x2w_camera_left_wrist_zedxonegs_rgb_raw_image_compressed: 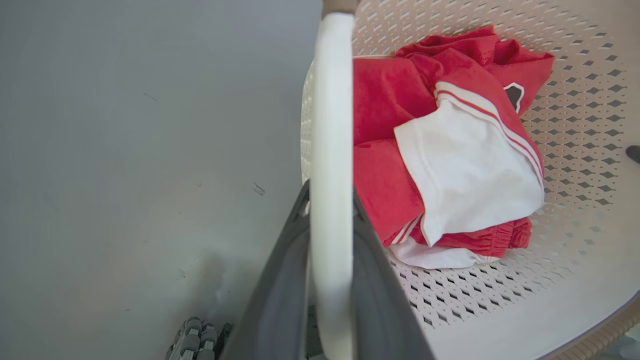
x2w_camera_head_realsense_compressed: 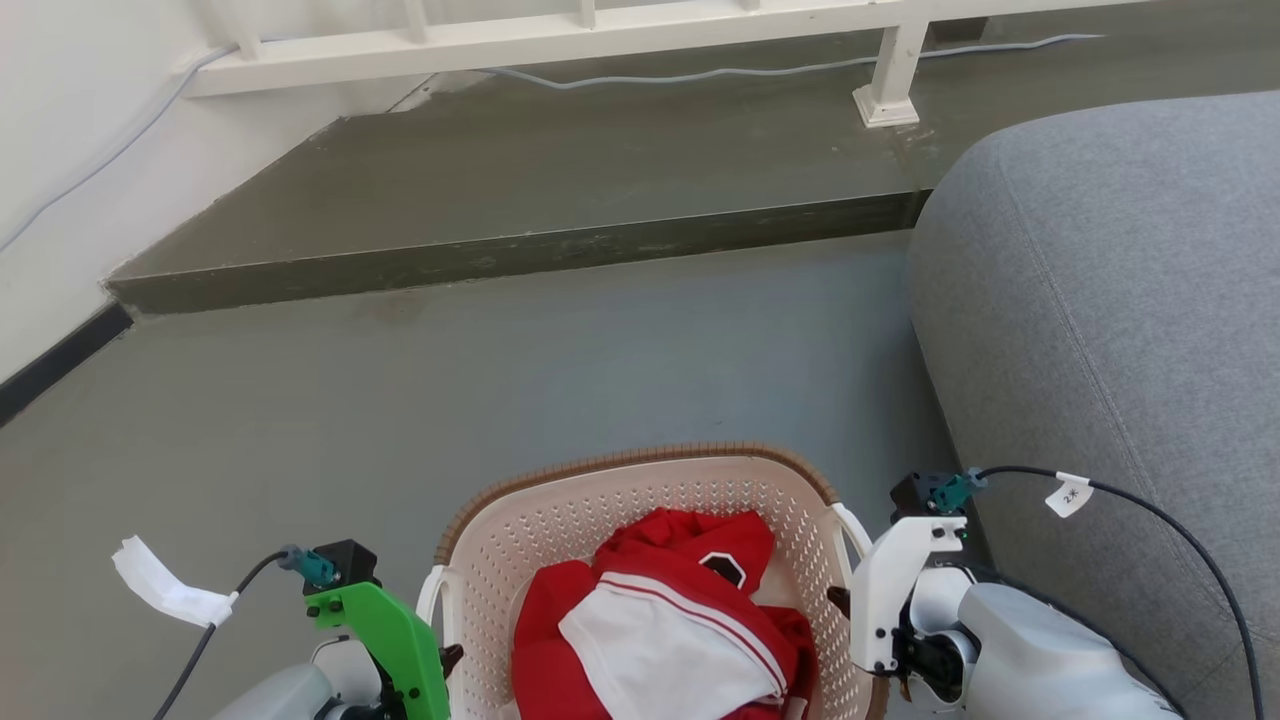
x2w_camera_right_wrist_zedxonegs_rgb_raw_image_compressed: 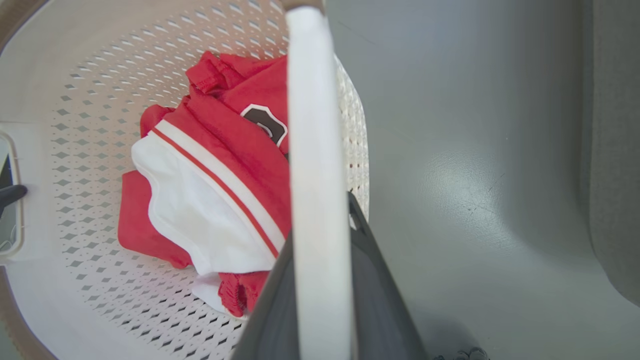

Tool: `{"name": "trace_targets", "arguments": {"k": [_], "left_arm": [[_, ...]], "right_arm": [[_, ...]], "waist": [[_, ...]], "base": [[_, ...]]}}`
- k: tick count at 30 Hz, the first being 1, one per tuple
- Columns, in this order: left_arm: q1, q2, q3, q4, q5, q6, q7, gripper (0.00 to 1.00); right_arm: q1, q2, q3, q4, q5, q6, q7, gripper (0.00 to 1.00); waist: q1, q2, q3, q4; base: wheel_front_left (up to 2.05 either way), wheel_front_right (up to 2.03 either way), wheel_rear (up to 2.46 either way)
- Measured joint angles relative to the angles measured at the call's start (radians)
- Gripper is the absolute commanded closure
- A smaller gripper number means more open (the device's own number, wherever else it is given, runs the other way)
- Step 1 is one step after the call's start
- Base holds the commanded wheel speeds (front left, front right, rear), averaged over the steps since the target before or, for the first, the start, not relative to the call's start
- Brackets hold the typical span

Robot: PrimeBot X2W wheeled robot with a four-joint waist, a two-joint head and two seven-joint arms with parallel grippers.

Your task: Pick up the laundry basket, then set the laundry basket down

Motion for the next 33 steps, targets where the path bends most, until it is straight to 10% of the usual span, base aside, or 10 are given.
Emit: {"name": "trace_targets", "arguments": {"k": [16,33], "left_arm": [[-0.036,0.019,0.031,-0.034,0.001,0.0,-0.083,1.0],[-0.111,0.11,0.057,-0.139,0.034,0.0,-0.183,1.0]], "right_arm": [[-0.05,-0.001,0.002,-0.007,0.001,-0.002,-0.094,1.0],[-0.105,0.002,0.014,-0.091,0.001,-0.081,-0.239,1.0]], "waist": [[0.0,0.0,0.084,0.002],[0.0002,0.0,0.315,0.005]], "base": [[0.0,0.0,0.0],[0.0,0.0,0.0]]}}
